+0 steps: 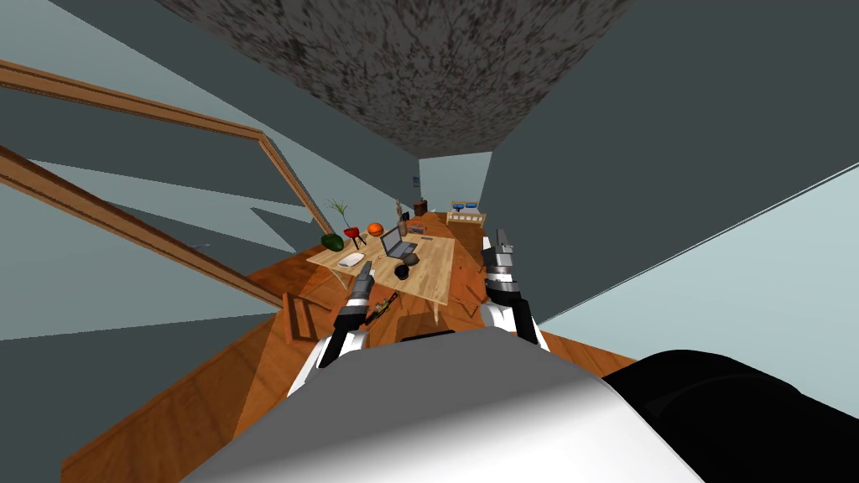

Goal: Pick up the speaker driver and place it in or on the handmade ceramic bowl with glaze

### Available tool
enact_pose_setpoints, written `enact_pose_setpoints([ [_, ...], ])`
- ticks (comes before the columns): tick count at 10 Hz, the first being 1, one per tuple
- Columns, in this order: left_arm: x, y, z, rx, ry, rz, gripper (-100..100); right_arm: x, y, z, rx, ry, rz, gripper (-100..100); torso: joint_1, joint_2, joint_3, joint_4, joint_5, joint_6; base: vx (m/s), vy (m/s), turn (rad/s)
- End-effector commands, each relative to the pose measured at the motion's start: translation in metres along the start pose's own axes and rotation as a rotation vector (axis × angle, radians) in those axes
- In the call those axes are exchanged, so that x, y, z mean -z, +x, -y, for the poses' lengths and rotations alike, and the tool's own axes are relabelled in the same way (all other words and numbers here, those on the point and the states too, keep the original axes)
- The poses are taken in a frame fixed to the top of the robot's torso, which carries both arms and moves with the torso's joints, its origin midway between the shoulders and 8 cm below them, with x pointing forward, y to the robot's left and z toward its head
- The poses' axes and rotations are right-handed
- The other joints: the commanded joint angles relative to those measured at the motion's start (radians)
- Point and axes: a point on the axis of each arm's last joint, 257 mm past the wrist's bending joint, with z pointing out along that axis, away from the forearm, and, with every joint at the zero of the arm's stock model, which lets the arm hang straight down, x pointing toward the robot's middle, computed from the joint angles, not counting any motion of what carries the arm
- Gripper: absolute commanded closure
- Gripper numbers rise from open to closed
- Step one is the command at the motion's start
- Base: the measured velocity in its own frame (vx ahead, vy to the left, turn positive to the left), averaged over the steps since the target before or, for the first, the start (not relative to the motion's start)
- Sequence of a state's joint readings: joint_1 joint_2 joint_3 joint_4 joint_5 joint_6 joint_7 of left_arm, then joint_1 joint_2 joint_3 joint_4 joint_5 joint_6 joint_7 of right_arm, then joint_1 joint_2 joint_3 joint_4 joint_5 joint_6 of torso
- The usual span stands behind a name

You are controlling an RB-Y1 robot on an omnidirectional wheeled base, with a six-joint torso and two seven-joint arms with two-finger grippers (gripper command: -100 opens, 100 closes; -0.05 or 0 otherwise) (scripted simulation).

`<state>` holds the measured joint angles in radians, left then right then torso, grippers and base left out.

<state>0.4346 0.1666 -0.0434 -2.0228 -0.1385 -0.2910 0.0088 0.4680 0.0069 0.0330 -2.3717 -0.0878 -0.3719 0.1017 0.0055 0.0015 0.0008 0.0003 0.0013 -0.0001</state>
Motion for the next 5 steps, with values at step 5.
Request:
enact_pose_setpoints([
  [5, -0.004, 0.028, -0.057, 0.026, -0.154, -0.053, -100, 0.000, 0.000, 0.000, 0.000, 0.000, 0.000, 0, -0.003, -0.001, 0.000, 0.000, -0.001, 0.000, -0.013, 0.051, 0.027],
])
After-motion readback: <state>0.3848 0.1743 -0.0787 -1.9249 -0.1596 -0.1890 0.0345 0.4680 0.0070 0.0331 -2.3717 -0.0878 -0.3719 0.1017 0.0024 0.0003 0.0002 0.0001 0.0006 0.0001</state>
